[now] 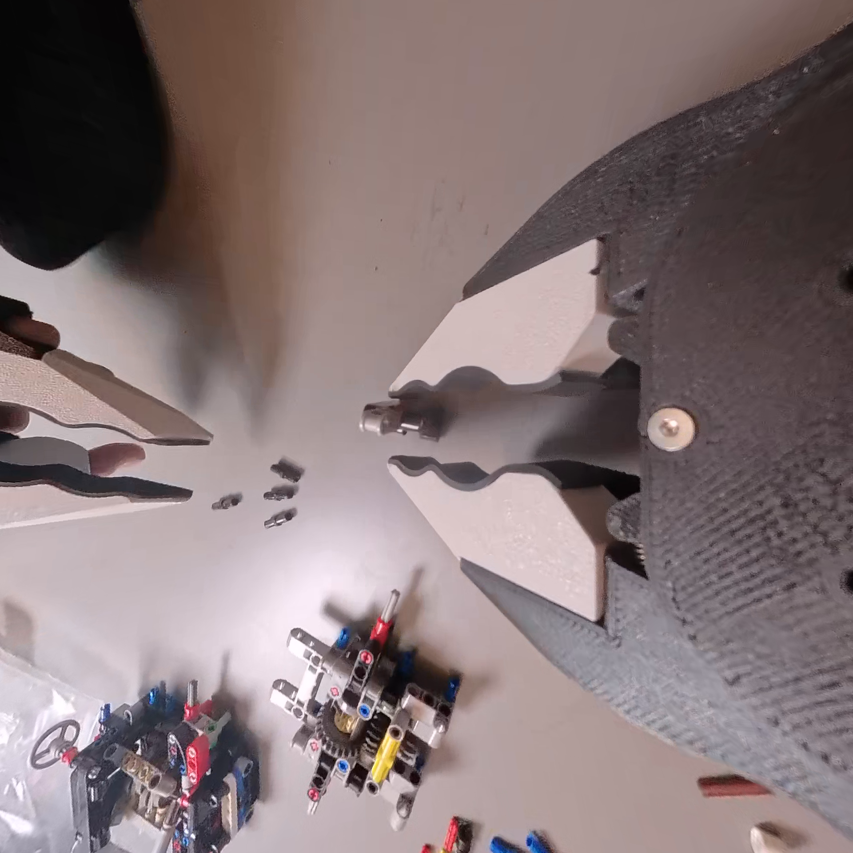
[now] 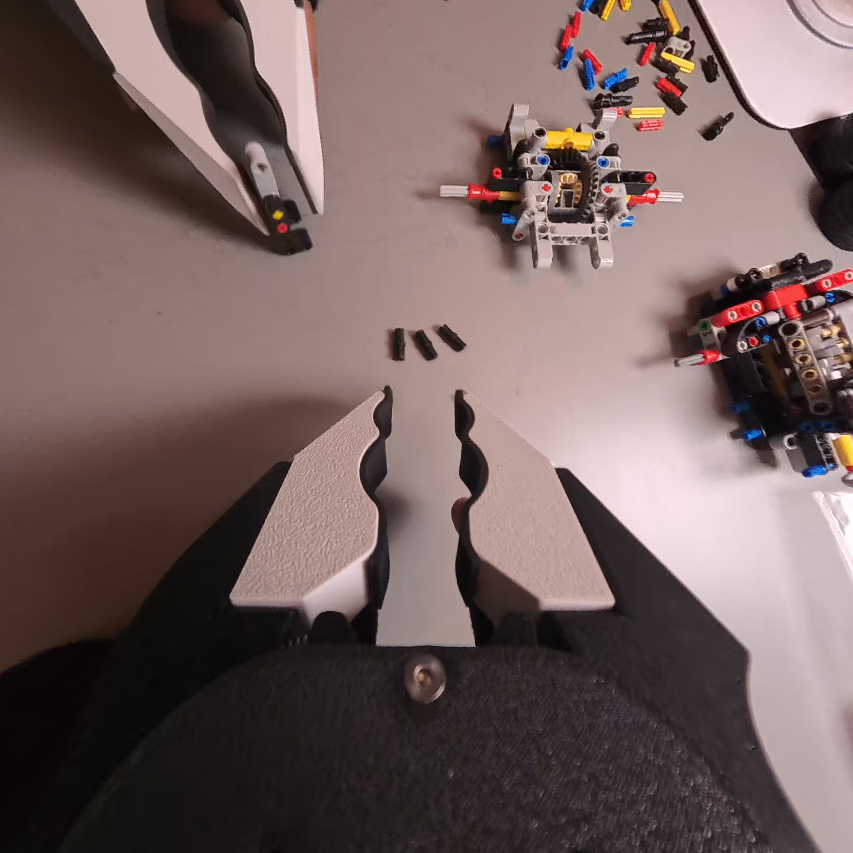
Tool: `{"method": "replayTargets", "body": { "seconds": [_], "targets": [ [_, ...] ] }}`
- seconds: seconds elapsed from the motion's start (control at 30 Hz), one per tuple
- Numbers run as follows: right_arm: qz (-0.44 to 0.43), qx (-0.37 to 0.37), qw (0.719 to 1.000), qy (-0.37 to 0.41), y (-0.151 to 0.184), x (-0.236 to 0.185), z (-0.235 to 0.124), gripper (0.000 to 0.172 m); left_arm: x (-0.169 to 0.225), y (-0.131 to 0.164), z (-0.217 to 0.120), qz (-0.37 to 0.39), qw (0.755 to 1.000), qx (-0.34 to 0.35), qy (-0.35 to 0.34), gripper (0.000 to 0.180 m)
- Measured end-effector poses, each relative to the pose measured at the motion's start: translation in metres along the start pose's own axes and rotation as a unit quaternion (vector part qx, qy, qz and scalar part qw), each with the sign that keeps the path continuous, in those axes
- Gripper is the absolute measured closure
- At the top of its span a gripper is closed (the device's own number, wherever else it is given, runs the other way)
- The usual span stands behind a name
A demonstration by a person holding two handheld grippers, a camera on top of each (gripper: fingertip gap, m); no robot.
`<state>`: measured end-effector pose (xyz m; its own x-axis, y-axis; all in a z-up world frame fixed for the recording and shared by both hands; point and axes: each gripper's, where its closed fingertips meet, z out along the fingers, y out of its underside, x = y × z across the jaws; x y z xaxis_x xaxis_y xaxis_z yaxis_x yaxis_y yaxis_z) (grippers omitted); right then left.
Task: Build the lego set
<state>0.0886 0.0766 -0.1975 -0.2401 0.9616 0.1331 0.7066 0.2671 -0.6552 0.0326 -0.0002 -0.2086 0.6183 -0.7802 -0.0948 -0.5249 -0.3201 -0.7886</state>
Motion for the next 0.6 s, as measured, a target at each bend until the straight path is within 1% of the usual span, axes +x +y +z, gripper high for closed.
{"method": "replayTargets", "body": {
  "seconds": [0.03, 0.07, 0.17, 0.27, 0.4, 0.5, 0.6],
  "targets": [
    [-0.009, -0.003, 1.000, 0.005, 0.003, 0.003, 0.001, 0.147, 0.000, 0.001, 0.002, 0.004, 1.000, -0.005, 0.009, 0.164],
    [-0.014, -0.005, 1.000, 0.007, 0.005, 0.006, 0.003, 0.147, 0.001, 0.002, 0.002, 0.006, 1.000, -0.007, 0.018, 0.173],
    [-0.009, 0.020, 1.000, -0.012, -0.002, 0.003, 0.008, 0.149, 0.003, 0.004, -0.001, 0.002, 0.999, -0.003, 0.032, 0.174],
    [-0.020, 0.033, 0.998, -0.039, -0.010, -0.010, 0.014, 0.154, 0.007, 0.008, -0.007, 0.000, 0.999, 0.003, 0.045, 0.174],
    [-0.039, -0.004, 0.999, -0.035, -0.005, -0.014, 0.031, 0.156, 0.015, 0.011, -0.011, -0.001, 0.998, 0.004, 0.066, 0.174],
    [-0.051, -0.012, 0.998, -0.036, -0.007, -0.015, 0.034, 0.157, 0.019, 0.011, -0.012, 0.001, 0.997, 0.004, 0.079, 0.174],
    [-0.055, -0.017, 0.998, -0.036, -0.009, -0.016, 0.037, 0.165, 0.021, 0.011, -0.012, 0.002, 0.996, 0.005, 0.086, 0.174]
  ]
}}
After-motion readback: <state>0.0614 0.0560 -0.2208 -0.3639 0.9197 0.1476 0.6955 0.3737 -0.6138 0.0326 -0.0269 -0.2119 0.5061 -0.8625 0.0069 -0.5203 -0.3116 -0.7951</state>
